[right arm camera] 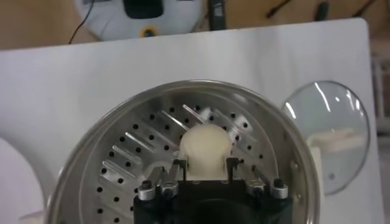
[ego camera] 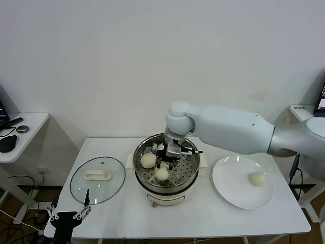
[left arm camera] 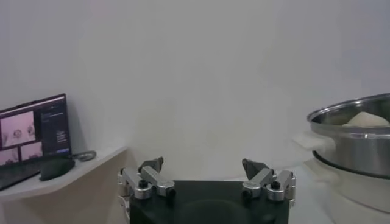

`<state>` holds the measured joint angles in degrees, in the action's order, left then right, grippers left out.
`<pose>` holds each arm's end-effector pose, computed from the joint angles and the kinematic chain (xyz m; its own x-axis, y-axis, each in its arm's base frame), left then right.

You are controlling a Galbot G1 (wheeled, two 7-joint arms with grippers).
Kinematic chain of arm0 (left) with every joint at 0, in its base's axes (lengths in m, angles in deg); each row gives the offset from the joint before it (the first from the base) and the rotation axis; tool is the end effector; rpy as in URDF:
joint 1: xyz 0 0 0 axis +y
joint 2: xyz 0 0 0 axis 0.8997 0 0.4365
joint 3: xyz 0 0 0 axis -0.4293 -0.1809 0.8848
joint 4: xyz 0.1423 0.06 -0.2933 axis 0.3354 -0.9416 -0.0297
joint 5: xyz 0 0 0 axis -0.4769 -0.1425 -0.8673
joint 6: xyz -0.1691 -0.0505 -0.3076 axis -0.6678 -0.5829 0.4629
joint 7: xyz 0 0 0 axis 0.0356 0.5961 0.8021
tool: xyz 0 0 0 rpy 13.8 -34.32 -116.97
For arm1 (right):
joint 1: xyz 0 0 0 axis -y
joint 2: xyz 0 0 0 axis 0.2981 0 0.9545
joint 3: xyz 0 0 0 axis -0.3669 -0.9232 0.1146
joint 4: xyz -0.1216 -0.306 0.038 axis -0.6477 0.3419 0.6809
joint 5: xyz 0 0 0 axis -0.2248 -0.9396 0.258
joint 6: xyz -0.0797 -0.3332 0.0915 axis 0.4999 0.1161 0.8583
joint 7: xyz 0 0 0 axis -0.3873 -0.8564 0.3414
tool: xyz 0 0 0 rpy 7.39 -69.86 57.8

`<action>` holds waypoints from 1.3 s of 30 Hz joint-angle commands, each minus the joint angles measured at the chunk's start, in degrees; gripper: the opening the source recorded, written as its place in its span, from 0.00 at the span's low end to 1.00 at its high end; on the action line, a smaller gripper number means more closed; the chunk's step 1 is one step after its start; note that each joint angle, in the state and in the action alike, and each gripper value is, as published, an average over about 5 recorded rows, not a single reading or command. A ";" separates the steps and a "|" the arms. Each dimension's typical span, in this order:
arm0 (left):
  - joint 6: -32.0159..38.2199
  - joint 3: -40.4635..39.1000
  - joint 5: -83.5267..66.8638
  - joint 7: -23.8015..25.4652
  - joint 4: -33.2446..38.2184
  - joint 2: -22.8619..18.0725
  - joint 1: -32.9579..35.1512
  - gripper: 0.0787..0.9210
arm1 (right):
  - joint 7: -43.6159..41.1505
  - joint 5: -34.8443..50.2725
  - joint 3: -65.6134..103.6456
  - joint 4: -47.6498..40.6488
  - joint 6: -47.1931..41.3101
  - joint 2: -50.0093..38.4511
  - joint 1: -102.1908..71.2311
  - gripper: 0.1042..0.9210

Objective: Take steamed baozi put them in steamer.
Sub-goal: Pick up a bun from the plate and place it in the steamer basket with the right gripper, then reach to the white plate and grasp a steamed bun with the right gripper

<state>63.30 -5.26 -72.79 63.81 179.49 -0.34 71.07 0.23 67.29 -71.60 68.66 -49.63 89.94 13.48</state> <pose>0.1148 0.0845 -0.3014 -0.9907 -0.1359 -0.0002 -0.1317 0.9595 0.2490 0.4895 0.1680 -0.0865 0.0283 -0.1850 0.9823 -0.0581 -0.9814 -0.1832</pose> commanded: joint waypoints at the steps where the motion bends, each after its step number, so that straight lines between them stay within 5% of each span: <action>1: 0.08 0.10 -0.01 0.00 -0.07 0.03 0.08 0.88 | 0.62 -3.88 -1.34 -0.92 4.67 2.04 -1.25 0.40; 16: 0.04 -0.12 -0.17 0.07 -0.11 0.10 -0.30 0.88 | 0.58 0.27 3.57 2.08 2.28 -6.11 3.30 0.86; 31: -0.15 -1.59 0.12 0.26 -0.33 1.20 -1.08 0.88 | 1.79 4.09 7.30 5.28 -37.00 -35.77 3.32 0.88; 39: -0.10 -1.67 0.14 0.22 -0.80 1.83 -0.96 0.88 | -1.55 0.75 14.55 4.30 -41.48 -44.01 -8.88 0.88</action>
<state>63.16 -6.83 -72.65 64.04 178.73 1.43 70.10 -0.11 68.69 -62.18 72.99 -79.54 57.84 12.58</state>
